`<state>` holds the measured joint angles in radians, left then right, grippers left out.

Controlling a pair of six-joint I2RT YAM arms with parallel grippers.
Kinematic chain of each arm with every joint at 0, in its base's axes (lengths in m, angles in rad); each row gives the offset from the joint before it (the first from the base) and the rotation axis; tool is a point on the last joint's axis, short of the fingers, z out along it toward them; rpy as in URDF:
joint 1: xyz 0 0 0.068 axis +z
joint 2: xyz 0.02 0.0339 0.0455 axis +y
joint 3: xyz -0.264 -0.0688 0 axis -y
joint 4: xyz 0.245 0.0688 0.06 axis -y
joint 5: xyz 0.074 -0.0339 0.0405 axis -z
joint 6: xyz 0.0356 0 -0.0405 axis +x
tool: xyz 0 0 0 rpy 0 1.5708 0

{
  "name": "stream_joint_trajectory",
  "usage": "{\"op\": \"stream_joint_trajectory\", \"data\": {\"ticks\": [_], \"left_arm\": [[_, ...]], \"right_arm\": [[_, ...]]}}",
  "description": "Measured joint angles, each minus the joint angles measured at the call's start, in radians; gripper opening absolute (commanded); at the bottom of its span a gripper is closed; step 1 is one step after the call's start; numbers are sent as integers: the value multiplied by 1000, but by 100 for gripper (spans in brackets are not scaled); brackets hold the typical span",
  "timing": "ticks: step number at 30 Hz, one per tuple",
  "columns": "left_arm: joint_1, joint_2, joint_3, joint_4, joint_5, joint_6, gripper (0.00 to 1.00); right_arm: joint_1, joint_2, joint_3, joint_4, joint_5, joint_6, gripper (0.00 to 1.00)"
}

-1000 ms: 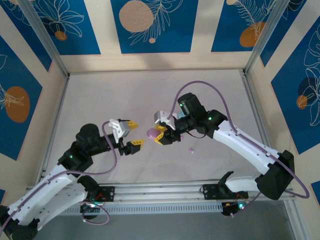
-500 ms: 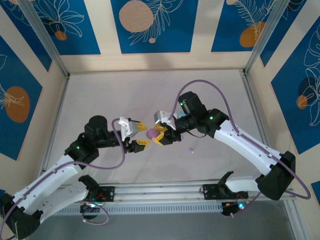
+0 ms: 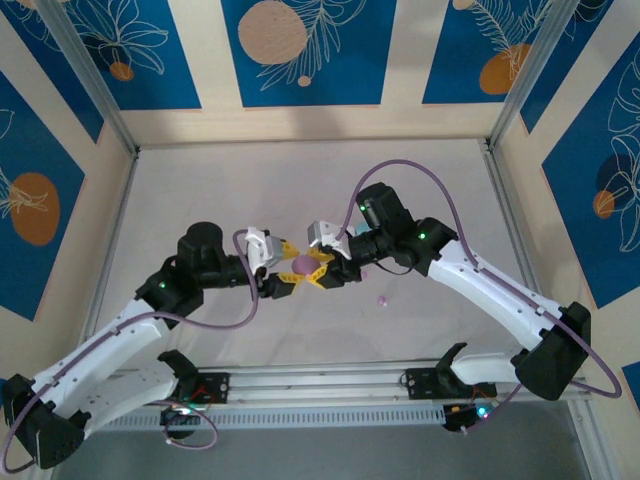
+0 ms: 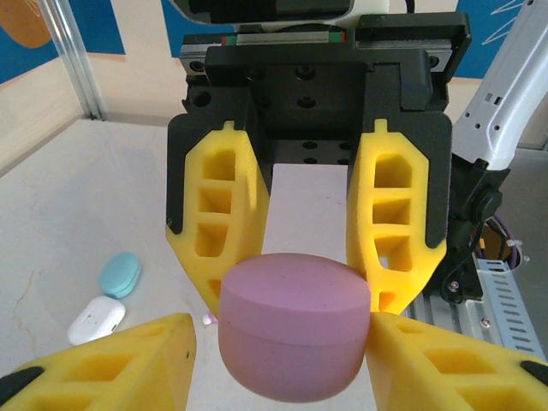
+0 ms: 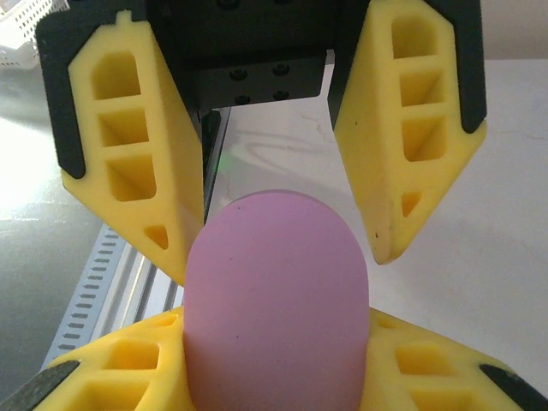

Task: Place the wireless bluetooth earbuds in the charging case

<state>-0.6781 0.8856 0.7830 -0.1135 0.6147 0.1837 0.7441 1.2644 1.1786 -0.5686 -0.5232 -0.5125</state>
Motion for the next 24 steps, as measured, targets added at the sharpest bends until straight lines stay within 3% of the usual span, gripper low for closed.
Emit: {"op": "stream_joint_trajectory", "data": {"ticks": [4, 10, 15, 24], "left_arm": [[0, 12, 8, -7, 14, 4, 47], [-1, 14, 17, -15, 17, 9, 29], [-1, 9, 14, 12, 10, -9, 25], [0, -8, -8, 116, -3, -53, 24]], "right_arm": [[0, 0, 0, 1, 4, 2, 32], [-3, 0, 7, -2, 15, 17, 39], [-18, -5, 3, 17, -2, 38, 46], [-47, -45, -31, 61, -12, 79, 50]]}}
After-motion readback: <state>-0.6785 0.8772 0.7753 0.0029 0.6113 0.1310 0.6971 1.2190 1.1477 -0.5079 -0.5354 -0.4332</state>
